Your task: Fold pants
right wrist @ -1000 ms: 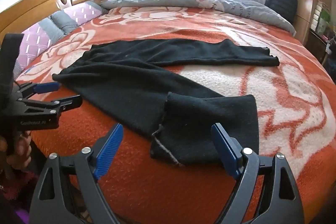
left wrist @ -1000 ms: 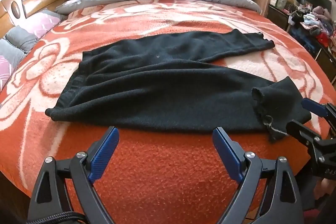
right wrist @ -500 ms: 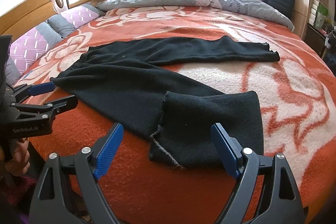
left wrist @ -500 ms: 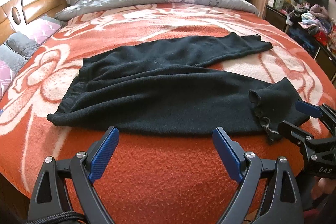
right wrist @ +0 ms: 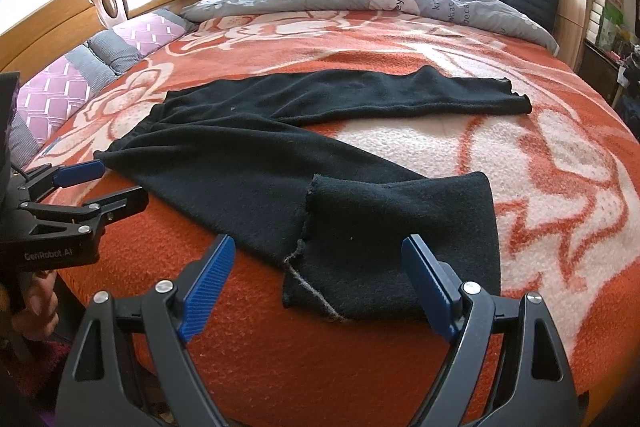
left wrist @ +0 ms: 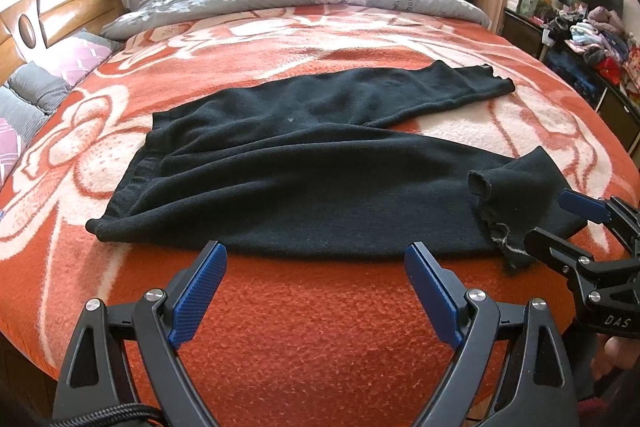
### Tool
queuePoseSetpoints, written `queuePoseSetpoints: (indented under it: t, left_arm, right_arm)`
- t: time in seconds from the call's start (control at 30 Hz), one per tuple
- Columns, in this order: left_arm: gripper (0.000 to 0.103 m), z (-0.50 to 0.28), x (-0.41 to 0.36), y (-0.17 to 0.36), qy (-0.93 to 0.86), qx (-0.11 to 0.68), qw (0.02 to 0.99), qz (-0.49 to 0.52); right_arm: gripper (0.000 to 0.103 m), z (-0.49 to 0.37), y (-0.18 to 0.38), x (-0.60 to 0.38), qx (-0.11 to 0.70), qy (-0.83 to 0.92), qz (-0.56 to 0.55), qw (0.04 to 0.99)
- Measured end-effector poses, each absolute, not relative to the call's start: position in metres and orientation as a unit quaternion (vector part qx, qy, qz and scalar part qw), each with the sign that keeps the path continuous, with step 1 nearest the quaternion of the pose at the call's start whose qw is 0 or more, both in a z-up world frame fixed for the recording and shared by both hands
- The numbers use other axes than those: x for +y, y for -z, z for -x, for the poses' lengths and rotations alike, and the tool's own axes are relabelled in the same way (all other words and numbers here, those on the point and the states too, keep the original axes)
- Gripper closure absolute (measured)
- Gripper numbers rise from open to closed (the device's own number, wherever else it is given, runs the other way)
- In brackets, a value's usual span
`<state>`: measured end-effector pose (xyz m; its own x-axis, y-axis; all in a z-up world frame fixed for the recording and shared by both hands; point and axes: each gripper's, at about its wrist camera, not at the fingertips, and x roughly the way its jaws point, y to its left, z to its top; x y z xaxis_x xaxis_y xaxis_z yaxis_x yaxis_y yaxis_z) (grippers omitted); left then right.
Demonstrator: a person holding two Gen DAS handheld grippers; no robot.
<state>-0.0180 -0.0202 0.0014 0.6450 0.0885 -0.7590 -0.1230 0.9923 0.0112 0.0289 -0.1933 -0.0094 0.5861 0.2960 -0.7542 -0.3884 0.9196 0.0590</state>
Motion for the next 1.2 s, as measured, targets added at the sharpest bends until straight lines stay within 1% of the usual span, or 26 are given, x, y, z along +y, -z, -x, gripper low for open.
queuePoseSetpoints:
  t: [1.2]
  left_arm:
    - [0.011, 0.0163, -0.0196, -0.0019, -0.055, 0.421, 0.905, 0.027]
  right_arm:
    - [0.017, -0.0294, 0.0091, -0.1933, 0.414, -0.191, 0.055, 0.889]
